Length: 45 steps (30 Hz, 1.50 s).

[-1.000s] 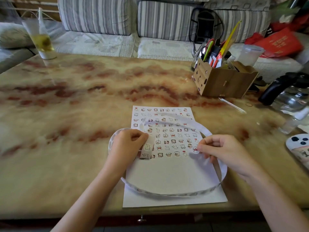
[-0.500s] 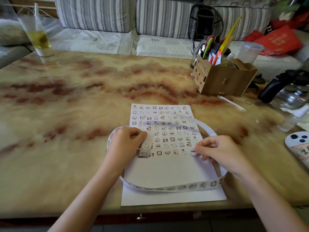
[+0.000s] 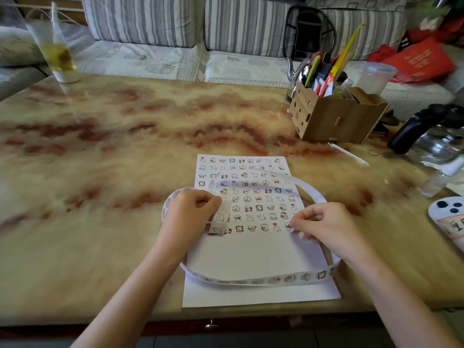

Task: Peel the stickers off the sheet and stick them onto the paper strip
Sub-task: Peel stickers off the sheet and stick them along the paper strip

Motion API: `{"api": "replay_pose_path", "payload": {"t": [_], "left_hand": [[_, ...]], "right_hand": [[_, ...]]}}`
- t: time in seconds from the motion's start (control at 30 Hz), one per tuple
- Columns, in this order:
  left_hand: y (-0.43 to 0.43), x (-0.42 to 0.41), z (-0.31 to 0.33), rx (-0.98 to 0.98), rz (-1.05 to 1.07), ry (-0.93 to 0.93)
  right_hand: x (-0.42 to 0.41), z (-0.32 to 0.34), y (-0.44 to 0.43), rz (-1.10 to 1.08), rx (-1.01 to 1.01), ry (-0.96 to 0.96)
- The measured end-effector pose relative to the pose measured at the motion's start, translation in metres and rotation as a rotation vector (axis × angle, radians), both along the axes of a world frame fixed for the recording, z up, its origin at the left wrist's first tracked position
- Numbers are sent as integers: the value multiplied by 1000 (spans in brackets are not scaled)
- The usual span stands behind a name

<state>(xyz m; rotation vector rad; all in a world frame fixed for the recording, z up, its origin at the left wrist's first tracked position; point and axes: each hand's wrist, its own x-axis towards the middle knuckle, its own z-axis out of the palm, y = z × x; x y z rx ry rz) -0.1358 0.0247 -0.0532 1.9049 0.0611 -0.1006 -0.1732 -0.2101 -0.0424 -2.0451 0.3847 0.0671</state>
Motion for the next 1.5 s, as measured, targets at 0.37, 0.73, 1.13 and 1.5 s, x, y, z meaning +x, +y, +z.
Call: {"api": "replay_pose_path", "payload": {"t": [0.37,0.73,1.13,1.5], "left_hand": [[-2,-1,3,25,8,12],[-1,-2,4,24,-14,12],[-2,-4,5,30,12,12],[-22,-11,17,-375,60,-76]], "right_hand": [[-1,-7,4,-16,-96,-49],[3,-13,-3,17,-191,-81],[9,-18,-11,76,-168,-32],[-9,14,55,203,57,-484]]}}
